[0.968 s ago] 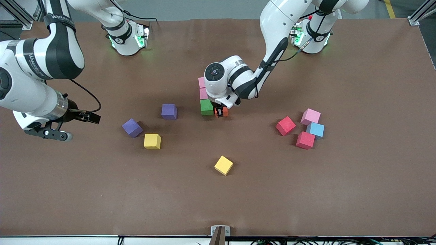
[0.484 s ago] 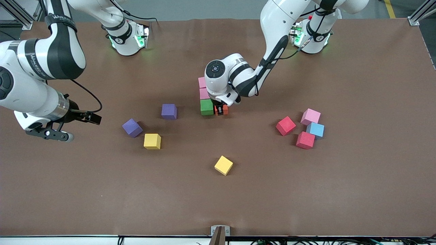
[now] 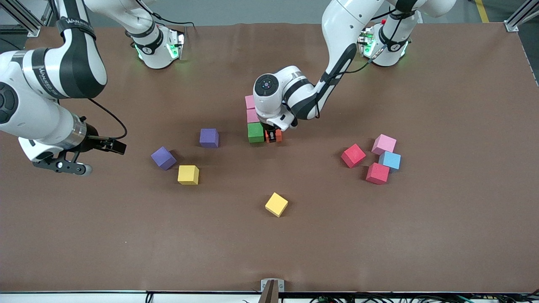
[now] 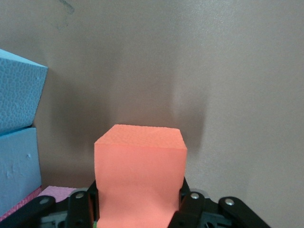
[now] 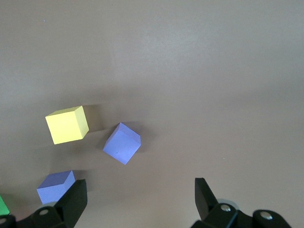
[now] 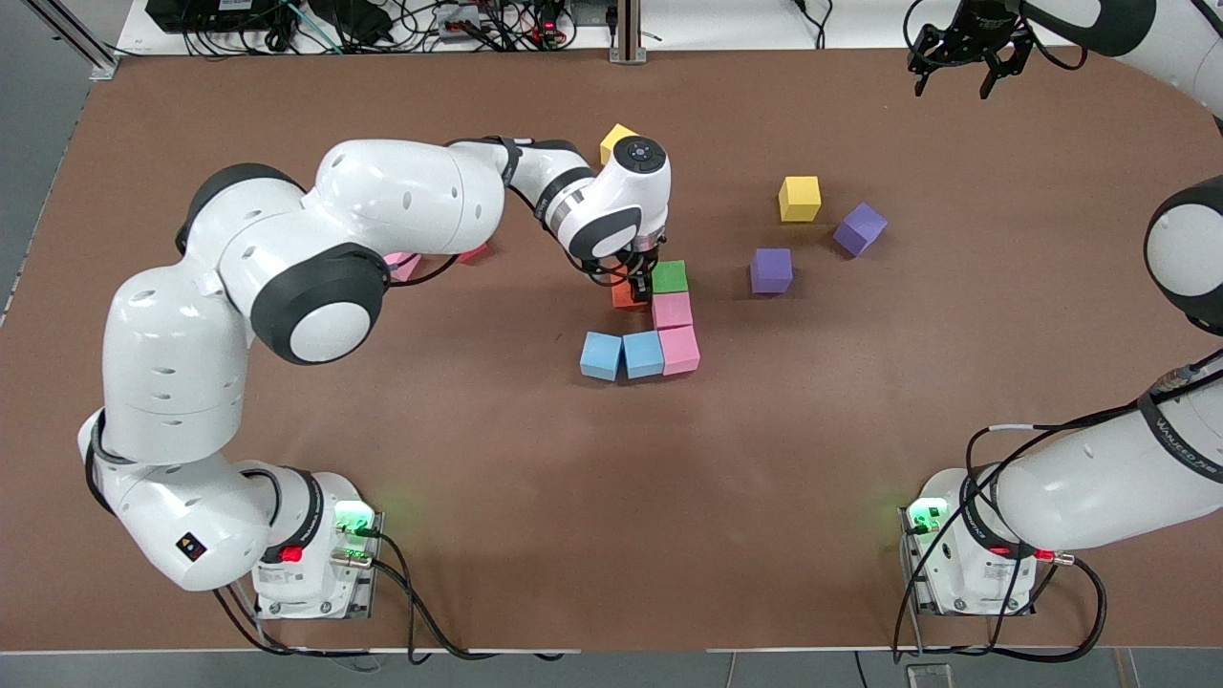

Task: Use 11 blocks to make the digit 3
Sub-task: 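Set the orange cube beside the green cube with the left gripper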

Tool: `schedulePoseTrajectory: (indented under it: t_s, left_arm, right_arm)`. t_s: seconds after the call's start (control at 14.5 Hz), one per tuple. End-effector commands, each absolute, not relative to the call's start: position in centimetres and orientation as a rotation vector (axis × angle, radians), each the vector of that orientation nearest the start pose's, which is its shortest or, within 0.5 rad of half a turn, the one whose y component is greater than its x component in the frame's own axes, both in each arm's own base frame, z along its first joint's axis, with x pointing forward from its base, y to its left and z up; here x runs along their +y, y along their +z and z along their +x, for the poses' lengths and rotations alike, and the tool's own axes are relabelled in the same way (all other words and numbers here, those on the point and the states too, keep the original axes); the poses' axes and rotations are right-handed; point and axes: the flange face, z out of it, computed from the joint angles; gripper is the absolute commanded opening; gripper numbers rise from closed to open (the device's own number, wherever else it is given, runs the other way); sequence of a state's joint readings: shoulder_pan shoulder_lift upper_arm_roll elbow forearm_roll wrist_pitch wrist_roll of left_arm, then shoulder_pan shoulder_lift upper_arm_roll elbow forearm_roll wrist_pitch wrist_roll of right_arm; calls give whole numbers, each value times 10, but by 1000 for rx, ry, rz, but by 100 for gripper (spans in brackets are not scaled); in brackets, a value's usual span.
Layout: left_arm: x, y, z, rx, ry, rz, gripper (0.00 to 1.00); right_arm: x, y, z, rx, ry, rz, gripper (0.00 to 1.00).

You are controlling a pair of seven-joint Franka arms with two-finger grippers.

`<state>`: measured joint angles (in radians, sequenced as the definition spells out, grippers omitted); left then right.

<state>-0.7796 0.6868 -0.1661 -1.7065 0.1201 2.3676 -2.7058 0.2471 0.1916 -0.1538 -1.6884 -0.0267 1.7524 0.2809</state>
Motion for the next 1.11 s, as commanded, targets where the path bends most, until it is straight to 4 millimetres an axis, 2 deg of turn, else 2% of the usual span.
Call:
schedulePoseTrajectory:
  t_s: [0.0, 0.21, 1.04]
  left_arm:
    - [-540, 181, 389, 2406, -47, 2055, 48]
    - [-543, 186, 391, 2400, -58, 2043, 48]
    - [-544, 185, 387, 2392, -48, 2057, 50]
  right_arm:
    - [60, 474, 602, 285, 154, -3213, 100]
    - [62, 476, 604, 283, 126, -3205, 100]
    - [74, 475, 608, 257, 65, -3192, 100]
